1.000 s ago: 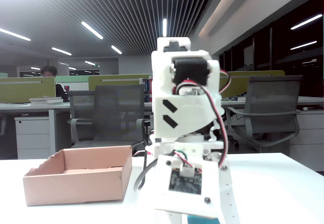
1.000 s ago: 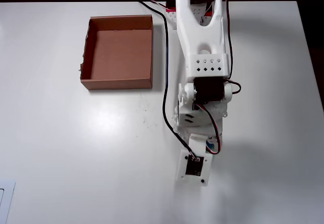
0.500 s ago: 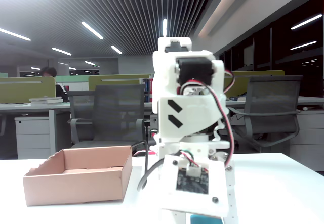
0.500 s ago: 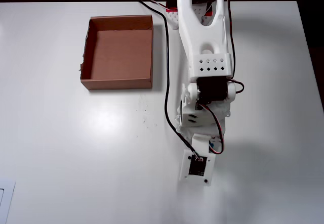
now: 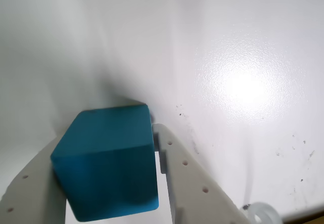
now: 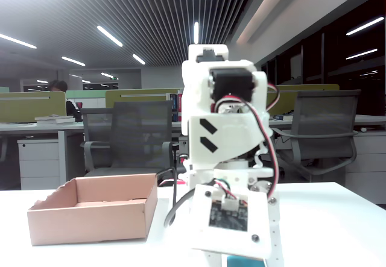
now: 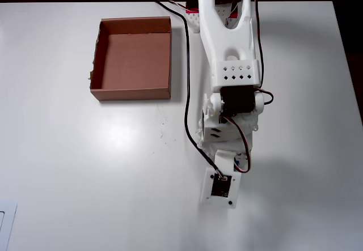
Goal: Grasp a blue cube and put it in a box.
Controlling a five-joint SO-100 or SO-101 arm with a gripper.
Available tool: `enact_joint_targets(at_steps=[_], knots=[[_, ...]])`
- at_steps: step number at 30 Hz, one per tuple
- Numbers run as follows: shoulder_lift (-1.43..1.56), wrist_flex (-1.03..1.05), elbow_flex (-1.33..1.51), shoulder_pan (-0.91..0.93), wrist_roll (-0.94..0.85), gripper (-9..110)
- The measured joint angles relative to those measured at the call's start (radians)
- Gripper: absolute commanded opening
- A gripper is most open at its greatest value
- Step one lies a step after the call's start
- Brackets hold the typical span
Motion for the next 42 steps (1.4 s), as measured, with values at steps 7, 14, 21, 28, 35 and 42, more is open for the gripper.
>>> enact_joint_targets(at_steps=[7, 14, 21, 28, 35, 42], knots=[[0.058, 0.021, 0.002, 0.000, 0.009, 12], [0.213, 0.066, 0.017, 0.000, 0.018, 12], [0.351, 0.144, 0.031, 0.009, 0.051, 12], [0.486, 0.195, 0.112, 0.097, 0.057, 12], [0.603, 0.232, 0.209, 0.229, 0.057, 12], [0.672, 0.273, 0.281, 0.407, 0.057, 12]])
